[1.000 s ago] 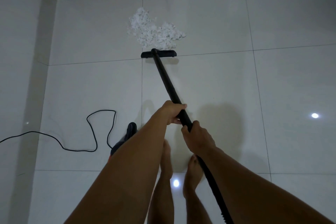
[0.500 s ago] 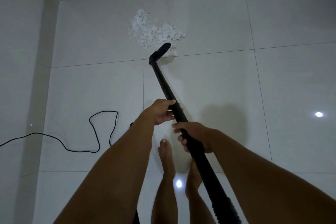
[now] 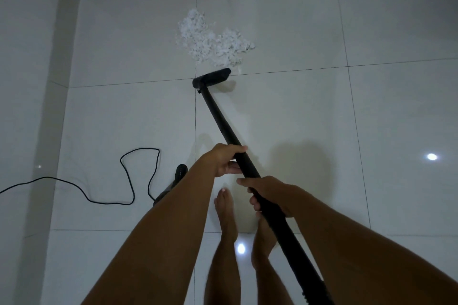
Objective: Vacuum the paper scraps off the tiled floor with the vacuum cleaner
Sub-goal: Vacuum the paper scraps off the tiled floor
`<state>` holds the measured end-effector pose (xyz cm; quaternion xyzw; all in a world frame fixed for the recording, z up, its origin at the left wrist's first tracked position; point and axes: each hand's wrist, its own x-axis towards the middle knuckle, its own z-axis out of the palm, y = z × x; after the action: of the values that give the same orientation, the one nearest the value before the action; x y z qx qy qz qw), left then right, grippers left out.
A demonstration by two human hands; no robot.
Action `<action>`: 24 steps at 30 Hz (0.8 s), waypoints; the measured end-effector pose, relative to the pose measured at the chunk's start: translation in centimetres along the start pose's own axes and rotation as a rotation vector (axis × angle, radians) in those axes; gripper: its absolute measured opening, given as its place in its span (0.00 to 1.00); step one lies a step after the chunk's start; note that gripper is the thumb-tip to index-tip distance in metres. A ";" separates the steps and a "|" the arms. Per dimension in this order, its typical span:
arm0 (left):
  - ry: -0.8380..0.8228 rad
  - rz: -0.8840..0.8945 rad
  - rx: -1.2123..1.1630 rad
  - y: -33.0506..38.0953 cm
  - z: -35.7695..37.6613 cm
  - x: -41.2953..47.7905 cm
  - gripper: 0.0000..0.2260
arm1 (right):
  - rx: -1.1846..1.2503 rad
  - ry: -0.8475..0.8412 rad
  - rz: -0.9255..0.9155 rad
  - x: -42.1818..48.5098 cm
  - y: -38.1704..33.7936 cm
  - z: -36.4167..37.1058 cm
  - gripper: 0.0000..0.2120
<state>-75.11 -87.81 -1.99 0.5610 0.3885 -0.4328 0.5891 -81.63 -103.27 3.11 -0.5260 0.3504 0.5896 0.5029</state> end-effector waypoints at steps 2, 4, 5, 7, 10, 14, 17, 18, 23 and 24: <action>0.026 -0.015 0.044 -0.8 0.6 0.7 0.21 | -0.020 0.044 0.037 0.9 0.7 -0.4 0.21; 0.059 -0.019 0.073 -1.8 1.6 1.4 0.20 | -0.127 0.224 -0.029 2.6 1.6 -0.1 0.22; 0.071 -0.021 0.078 -2.2 2.1 1.9 0.20 | -0.267 0.355 -0.099 3.5 2.2 0.1 0.20; 0.086 -0.029 0.085 -3.1 2.6 2.6 0.20 | -0.495 0.532 -0.198 4.7 3.2 0.6 0.17; 0.056 -0.056 0.124 -4.2 2.5 4.0 0.24 | -0.459 0.499 -0.197 6.2 4.5 0.6 0.19; 0.022 -0.096 0.138 -4.8 2.3 5.8 0.21 | -0.478 0.561 -0.199 7.9 6.0 0.1 0.20; 0.049 -0.084 0.163 -4.7 2.0 6.6 0.19 | -0.469 0.588 -0.206 8.9 7.0 0.3 0.21; 0.054 -0.078 0.172 -4.6 1.9 6.7 0.18 | -0.470 0.595 -0.214 9.1 7.1 0.3 0.21; 0.050 -0.041 0.168 -4.4 1.9 6.9 0.19 | -0.486 0.616 -0.249 9.2 7.2 0.3 0.21; 0.046 -0.032 0.162 -4.2 1.9 6.9 0.19 | -0.493 0.626 -0.251 9.2 7.0 0.2 0.22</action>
<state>-76.89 -90.22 -9.72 0.6102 0.3744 -0.4593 0.5258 -87.90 -102.77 -6.63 -0.8232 0.2679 0.4013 0.2991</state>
